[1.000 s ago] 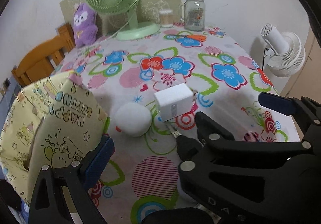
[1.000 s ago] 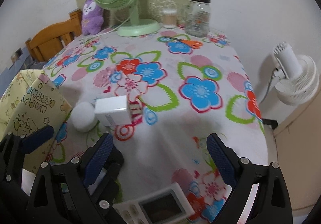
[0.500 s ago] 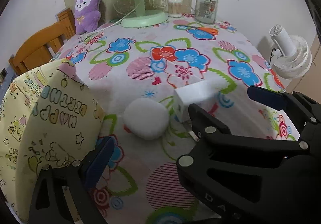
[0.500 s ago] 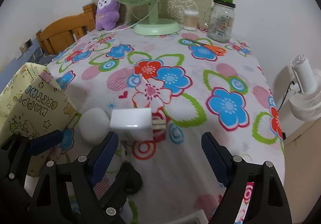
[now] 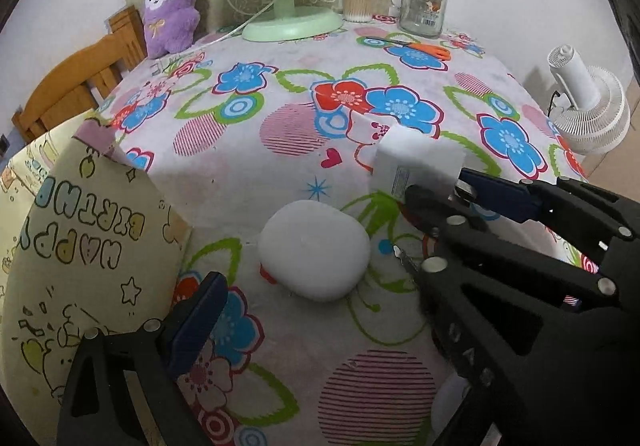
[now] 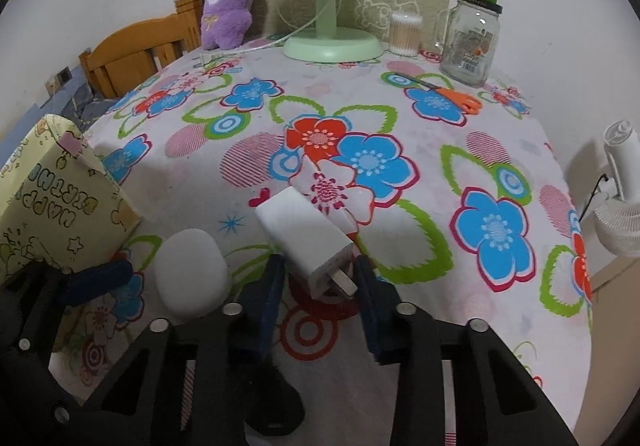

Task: Organize rigid objects
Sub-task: 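Grasp the white oval object with the left gripper while the right gripper holds the cube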

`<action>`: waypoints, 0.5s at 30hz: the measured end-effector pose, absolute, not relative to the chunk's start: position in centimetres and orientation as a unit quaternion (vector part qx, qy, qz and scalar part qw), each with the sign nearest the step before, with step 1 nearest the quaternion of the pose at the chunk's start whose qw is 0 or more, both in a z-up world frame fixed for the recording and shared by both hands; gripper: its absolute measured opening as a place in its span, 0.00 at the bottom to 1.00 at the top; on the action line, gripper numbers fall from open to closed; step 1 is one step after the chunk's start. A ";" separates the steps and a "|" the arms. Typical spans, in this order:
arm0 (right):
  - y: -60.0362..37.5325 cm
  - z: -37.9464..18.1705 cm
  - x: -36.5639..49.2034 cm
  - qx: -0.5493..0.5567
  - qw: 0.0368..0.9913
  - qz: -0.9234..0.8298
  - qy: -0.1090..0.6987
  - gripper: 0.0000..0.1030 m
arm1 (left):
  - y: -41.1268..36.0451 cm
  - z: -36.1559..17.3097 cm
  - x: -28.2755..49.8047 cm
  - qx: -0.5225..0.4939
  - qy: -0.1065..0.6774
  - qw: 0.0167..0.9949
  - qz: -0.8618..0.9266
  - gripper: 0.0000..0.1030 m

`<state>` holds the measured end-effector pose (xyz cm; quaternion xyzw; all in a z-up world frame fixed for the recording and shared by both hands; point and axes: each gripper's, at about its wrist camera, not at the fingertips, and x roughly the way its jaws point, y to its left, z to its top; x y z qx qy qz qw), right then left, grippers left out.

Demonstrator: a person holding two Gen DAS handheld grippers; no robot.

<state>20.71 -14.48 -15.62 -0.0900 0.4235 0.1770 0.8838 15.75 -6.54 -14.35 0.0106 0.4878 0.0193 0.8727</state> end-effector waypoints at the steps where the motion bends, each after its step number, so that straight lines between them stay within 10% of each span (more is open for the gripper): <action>1: -14.5 -15.6 20.7 -0.092 0.884 0.174 0.423 0.32 | -6.6 -14.3 15.8 0.014 0.483 0.875 0.018 0.96; 15: -16.6 -15.1 20.5 -0.075 0.892 0.135 0.425 0.30 | -7.2 -14.6 17.5 0.053 0.459 0.887 0.008 0.95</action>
